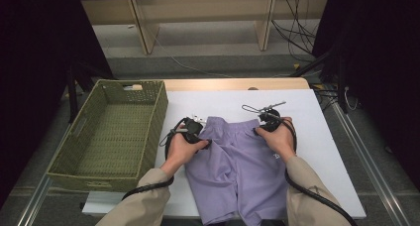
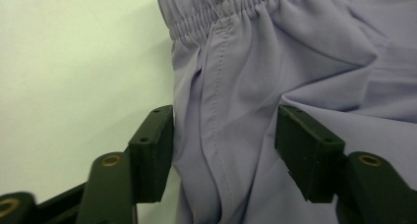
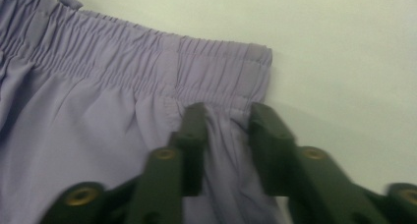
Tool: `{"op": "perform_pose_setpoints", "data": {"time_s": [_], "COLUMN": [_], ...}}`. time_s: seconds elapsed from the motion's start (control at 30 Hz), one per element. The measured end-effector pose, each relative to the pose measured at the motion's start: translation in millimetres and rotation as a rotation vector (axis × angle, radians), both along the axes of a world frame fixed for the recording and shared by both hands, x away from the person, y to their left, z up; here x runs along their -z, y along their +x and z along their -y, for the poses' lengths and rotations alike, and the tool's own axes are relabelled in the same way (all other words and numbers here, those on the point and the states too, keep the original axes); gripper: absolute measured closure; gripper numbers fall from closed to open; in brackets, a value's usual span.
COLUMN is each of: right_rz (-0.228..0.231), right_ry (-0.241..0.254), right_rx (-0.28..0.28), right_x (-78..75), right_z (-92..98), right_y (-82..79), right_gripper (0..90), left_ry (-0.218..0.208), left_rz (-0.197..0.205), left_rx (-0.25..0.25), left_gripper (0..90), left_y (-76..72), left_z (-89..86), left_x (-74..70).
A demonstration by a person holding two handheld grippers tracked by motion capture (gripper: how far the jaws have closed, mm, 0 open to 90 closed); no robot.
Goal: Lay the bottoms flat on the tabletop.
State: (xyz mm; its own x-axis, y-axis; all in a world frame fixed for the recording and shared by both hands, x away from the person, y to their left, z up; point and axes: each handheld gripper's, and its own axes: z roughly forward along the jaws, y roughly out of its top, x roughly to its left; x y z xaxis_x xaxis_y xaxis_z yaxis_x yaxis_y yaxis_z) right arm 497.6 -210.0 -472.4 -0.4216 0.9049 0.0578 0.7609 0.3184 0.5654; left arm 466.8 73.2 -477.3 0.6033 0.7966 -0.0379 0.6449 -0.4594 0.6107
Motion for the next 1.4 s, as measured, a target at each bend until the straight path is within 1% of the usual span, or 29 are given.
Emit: {"op": "perform_pose_setpoints", "data": {"time_s": [0.03,0.1,0.13,0.23,0.33,0.4,0.47,0.57,0.67,0.73,0.83,0.93,1.0,1.03,1.07,1.1,1.13,1.17,1.2,1.23,1.27,1.3,1.4], "right_rz": [-0.003,0.001,0.002,-0.006,0.0,0.013,0.039,0.075,0.111,0.139,0.17,0.209,0.236,0.245,0.247,0.239,0.226,0.223,0.22,0.21,0.205,0.198,0.155], "right_ry": [-0.002,-0.015,-0.02,-0.014,0.006,0.02,0.026,0.028,0.031,0.033,0.028,0.03,0.034,0.034,0.024,0.023,0.022,0.021,0.009,0.004,0.01,0.008,0.008], "right_rx": [0.0,-0.006,-0.007,-0.002,0.009,0.022,0.028,0.044,0.063,0.075,0.088,0.108,0.104,0.102,0.1,0.102,0.097,0.095,0.094,0.091,0.089,0.088,0.095], "right_x": [0.1,0.4,0.2,-0.1,-1.0,-3.1,-5.9,-11.7,-18.4,-22.6,-27.7,-31.9,-32.6,-32.1,-31.0,-29.6,-28.4,-27.6,-27.0,-26.6,-26.2,-25.6,-22.4], "right_z": [-0.5,-1.9,-2.7,-3.0,-1.1,0.7,2.8,5.4,7.5,9.0,10.9,13.8,16.0,16.5,17.5,18.6,20.3,22.0,24.0,26.5,30.1,34.4,49.2], "right_y": [-0.3,-1.2,-1.6,-1.6,-1.3,-1.7,-1.4,0.1,2.5,4.3,7.8,12.4,15.7,17.1,18.4,19.3,19.0,17.5,15.6,13.3,10.4,6.9,-5.5], "right_gripper": [76.6,84.2,88.6,90.0,90.0,90.0,90.0,90.0,90.0,90.0,90.0,90.0,89.4,85.8,80.2,75.0,72.6,69.8,67.8,65.9,64.6,63.7,61.5], "left_ry": [0.01,0.017,0.019,0.018,0.003,0.001,-0.007,-0.014,-0.026,-0.025,-0.017,-0.011,-0.001,0.004,0.016,0.031,0.038,0.033,0.03,0.033,0.031,0.018,-0.002], "left_rz": [-0.006,0.001,-0.006,-0.026,-0.039,-0.026,-0.007,0.023,0.06,0.088,0.112,0.14,0.161,0.166,0.18,0.195,0.201,0.201,0.203,0.208,0.207,0.201,0.171], "left_rx": [0.009,0.024,0.034,0.051,0.048,0.032,0.009,-0.027,-0.059,-0.077,-0.094,-0.114,-0.119,-0.117,-0.114,-0.111,-0.102,-0.097,-0.087,-0.079,-0.069,-0.056,-0.005], "left_gripper": [46.5,55.2,59.9,73.1,85.1,86.6,86.9,87.0,87.0,87.1,87.0,86.9,85.7,83.1,77.8,71.6,68.0,64.4,62.0,59.3,56.7,54.5,47.9], "left_y": [1.0,1.0,1.0,0.6,1.5,2.8,5.3,10.3,16.9,21.6,29.3,36.0,38.7,39.3,38.8,37.2,34.9,32.3,29.0,25.4,21.3,17.2,1.9], "left_z": [1.5,4.7,6.1,9.9,9.9,8.3,5.1,-0.1,-3.5,-4.5,-4.9,-4.1,-2.4,-1.0,0.4,1.6,1.9,1.9,1.5,0.8,-0.4,-1.4,-5.9], "left_x": [1.6,1.8,0.9,-0.6,-1.4,-2.6,-5.0,-12.6,-22.3,-29.0,-36.8,-40.9,-41.6,-41.3,-40.7,-40.4,-40.3,-40.0,-39.9,-40.0,-40.3,-40.1,-38.7]}}
